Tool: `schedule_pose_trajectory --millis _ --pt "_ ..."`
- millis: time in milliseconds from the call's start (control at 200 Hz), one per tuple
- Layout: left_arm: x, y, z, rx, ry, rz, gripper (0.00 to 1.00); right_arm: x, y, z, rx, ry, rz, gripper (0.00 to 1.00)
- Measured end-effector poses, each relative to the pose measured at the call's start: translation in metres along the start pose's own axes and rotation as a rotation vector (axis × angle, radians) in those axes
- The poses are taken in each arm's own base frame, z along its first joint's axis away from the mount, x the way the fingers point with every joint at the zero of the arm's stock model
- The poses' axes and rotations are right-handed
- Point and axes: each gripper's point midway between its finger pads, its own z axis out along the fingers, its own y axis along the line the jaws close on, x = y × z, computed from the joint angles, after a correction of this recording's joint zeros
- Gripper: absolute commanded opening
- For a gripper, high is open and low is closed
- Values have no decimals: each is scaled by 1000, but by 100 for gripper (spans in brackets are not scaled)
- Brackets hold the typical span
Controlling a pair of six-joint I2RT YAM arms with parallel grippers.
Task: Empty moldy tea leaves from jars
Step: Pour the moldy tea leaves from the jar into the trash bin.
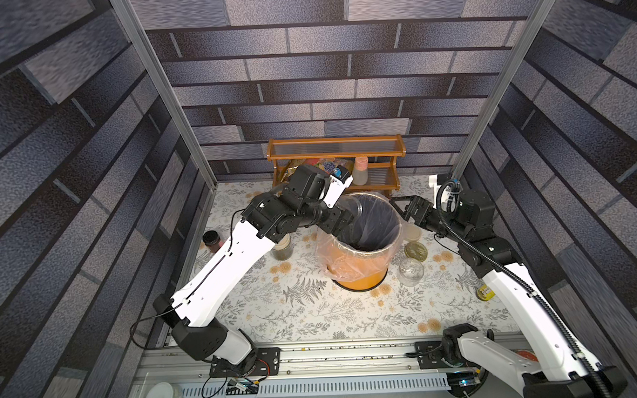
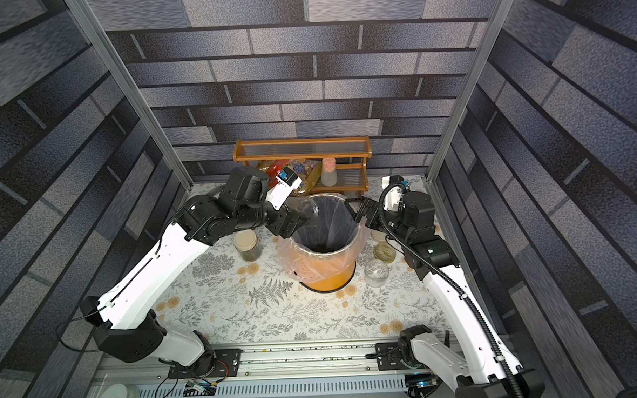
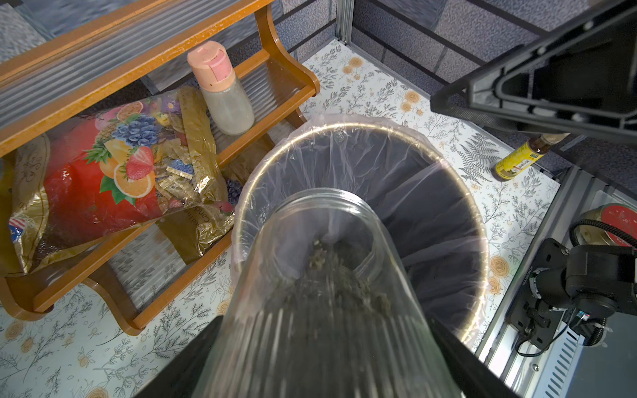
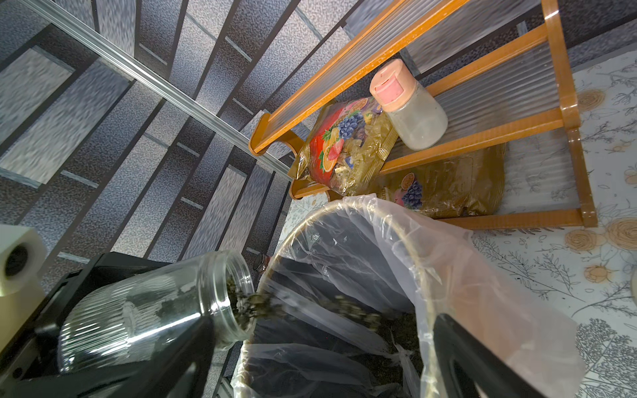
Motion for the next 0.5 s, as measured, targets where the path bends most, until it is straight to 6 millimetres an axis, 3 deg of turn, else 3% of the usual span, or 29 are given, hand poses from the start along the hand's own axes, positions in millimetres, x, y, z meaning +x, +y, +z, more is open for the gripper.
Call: schedule_pose_trajectory --millis 281,501 --pt "-9 -14 8 15 70 25 26 2 -2 -1 13 6 -21 100" --pt "-19 0 10 -23 80 10 26 2 -4 -1 19 6 -32 100"
